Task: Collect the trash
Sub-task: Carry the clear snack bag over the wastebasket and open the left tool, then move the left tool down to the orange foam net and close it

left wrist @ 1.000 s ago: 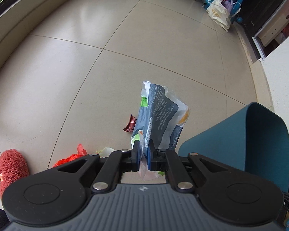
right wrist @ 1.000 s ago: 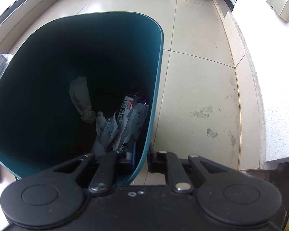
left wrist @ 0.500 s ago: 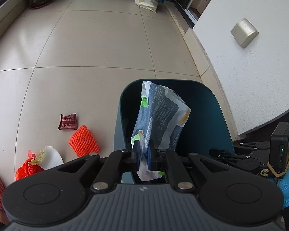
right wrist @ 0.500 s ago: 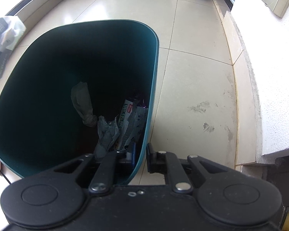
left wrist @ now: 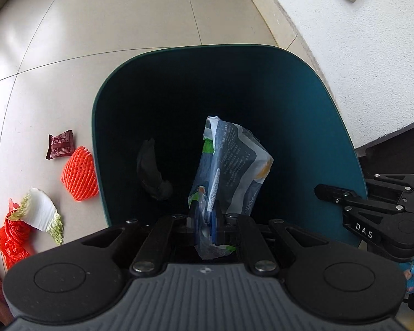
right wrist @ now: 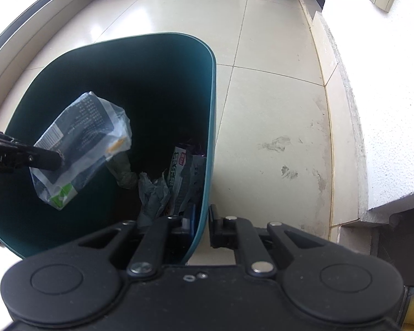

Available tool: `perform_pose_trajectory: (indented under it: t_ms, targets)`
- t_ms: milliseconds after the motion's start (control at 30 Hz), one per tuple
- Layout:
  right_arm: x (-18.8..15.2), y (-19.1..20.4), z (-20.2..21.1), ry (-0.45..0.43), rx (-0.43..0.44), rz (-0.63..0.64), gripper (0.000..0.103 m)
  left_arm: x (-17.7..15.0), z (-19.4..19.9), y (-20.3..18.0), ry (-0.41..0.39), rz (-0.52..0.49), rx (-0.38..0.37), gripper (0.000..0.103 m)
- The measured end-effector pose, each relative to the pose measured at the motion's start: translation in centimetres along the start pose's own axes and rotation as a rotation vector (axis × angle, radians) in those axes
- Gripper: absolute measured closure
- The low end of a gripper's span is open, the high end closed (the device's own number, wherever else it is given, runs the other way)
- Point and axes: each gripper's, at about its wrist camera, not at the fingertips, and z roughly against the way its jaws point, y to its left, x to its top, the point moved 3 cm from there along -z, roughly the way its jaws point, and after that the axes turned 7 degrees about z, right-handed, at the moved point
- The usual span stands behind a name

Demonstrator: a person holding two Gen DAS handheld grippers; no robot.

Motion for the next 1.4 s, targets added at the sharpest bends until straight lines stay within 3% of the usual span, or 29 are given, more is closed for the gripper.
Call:
perform_pose_trajectory:
  t_ms: [67,133,167,233,300,333,500,633,800,933,1200,1400]
  targets:
    - [-0.6,0.0,0.3,-0.003,0.004,-0.001,0.094,-0.1,-0.1,0.0,0.015,0.001,-0.021,0.091]
    - [-0.9,-0.2,0.7,-0.005,0.006,-0.003,0.094,-0.2,0.0,0.2,0.014,0.003,-0.037,0.082]
    - [-0.9,-0.3,0.7,-0.005,0.006,-0.003,0.094,-0.2,0.2,0.3,0.009,0.005,-0.044,0.073]
    - [-1.4,-0.3,1.2,-0.005,0.005,0.0,0.094,-0.4,0.8,0.4,-0.001,0.006,-0.064,0.068]
    - [-1.4,-0.3,1.1,-0.005,0.005,0.0,0.094,-0.5,1.9,0.5,-0.03,-0.001,-0.082,0.042]
    - [-1.4,-0.3,1.1,-0.005,0.005,-0.002,0.094,-0.5,2.5,0.0,-0.05,-0.006,-0.099,0.037]
    - [-1.5,-0.3,0.9,-0.002,0.004,-0.009,0.094,-0.6,6.4,0.5,-0.109,-0.027,-0.158,0.036]
    - [-1.6,-0.4,0.8,0.001,0.005,-0.016,0.094,-0.4,9.6,1.9,-0.168,-0.01,-0.164,0.031]
    - [-1.5,-0.5,0.9,0.007,0.005,-0.023,0.094,0.4,12.3,4.9,-0.263,0.004,-0.073,0.024]
    - [-1.4,-0.3,0.8,0.015,-0.005,-0.021,0.094,1.2,12.6,8.1,-0.277,0.051,-0.006,0.024]
    - [-1.4,-0.4,0.7,0.024,-0.006,-0.04,0.095,2.4,9.3,13.7,-0.255,0.119,0.105,0.024]
    - [-1.4,-0.8,0.7,0.023,0.004,-0.066,0.095,3.4,5.2,17.4,-0.215,0.15,0.13,0.024]
